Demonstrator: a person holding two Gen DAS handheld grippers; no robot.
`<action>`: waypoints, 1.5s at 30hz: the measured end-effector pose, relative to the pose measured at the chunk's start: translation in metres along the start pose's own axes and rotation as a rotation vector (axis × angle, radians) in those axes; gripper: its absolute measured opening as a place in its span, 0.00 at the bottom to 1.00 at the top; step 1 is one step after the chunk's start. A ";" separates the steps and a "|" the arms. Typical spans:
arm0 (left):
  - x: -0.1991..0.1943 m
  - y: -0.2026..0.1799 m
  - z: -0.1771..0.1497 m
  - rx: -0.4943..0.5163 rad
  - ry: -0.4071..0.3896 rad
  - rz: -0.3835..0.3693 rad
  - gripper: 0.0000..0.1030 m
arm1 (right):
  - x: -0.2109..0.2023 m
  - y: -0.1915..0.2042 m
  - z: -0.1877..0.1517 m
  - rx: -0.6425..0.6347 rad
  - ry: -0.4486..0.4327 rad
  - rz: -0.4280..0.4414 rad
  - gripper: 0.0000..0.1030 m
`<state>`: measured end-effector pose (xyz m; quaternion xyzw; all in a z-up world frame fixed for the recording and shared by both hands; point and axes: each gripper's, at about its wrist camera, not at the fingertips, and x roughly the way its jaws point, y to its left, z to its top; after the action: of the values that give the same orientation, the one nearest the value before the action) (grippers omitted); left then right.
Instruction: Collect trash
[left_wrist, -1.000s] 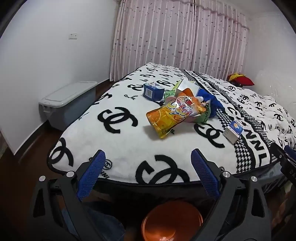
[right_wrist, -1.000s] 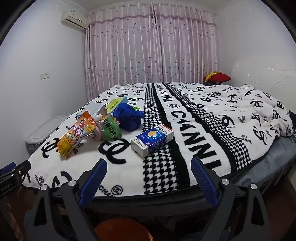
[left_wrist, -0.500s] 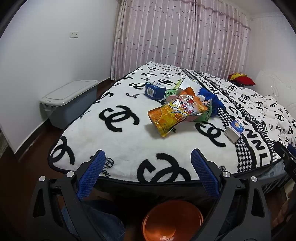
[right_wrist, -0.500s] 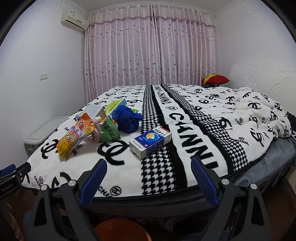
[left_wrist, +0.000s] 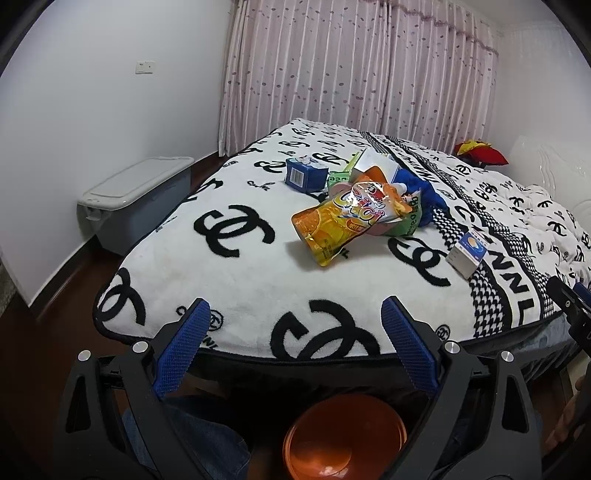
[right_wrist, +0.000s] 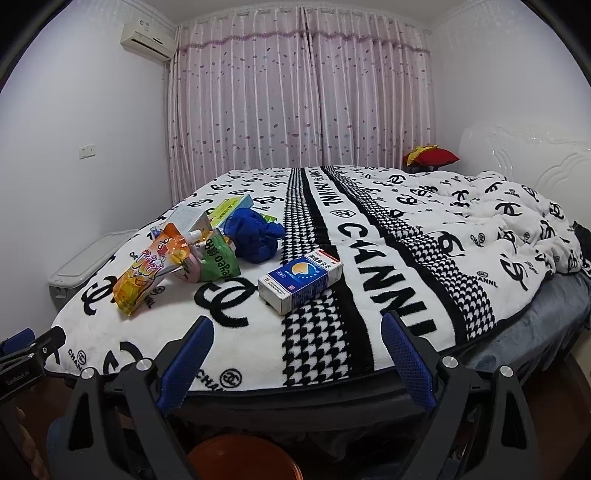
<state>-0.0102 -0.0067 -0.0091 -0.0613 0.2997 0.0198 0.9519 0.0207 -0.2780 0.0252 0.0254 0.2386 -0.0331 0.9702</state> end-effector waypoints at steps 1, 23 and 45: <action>0.000 0.000 0.000 0.000 0.002 0.001 0.88 | 0.000 0.000 -0.001 0.001 0.002 0.001 0.88; 0.007 0.000 -0.003 0.004 0.026 0.006 0.88 | 0.004 0.000 -0.003 0.009 0.018 0.005 0.88; 0.015 -0.001 -0.004 0.020 0.057 0.004 0.88 | 0.011 0.001 -0.006 0.006 0.034 0.013 0.88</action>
<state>0.0000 -0.0078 -0.0209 -0.0515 0.3269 0.0171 0.9435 0.0276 -0.2772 0.0152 0.0303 0.2549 -0.0269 0.9661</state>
